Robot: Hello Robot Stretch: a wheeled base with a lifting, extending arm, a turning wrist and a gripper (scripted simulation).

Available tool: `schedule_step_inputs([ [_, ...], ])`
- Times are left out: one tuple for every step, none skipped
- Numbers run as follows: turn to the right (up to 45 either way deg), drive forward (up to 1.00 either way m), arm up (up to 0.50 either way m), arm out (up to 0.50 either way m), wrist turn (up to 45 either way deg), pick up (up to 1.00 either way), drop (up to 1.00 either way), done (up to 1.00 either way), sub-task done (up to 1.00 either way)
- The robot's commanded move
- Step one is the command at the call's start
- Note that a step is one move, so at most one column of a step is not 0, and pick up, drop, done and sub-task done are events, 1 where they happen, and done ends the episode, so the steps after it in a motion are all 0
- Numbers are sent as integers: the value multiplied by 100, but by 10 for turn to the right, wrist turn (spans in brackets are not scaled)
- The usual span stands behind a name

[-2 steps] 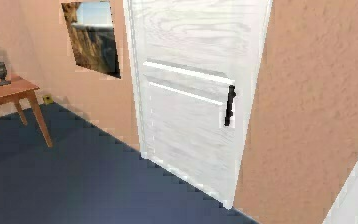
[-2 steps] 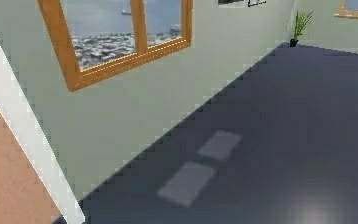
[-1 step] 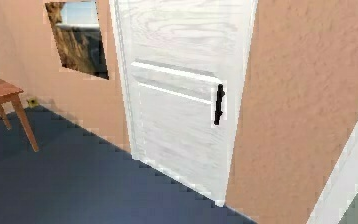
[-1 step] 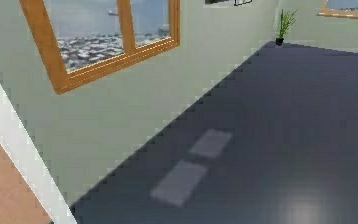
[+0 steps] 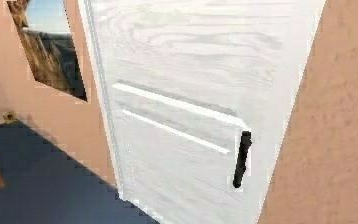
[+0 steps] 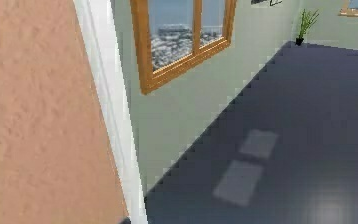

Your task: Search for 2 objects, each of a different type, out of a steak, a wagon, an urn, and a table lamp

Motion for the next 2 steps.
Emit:
schedule_step_inputs([
  [-450,0,0,0,0,0,0,0,0],
  [-60,0,0,0,0,0,0,0,0],
])
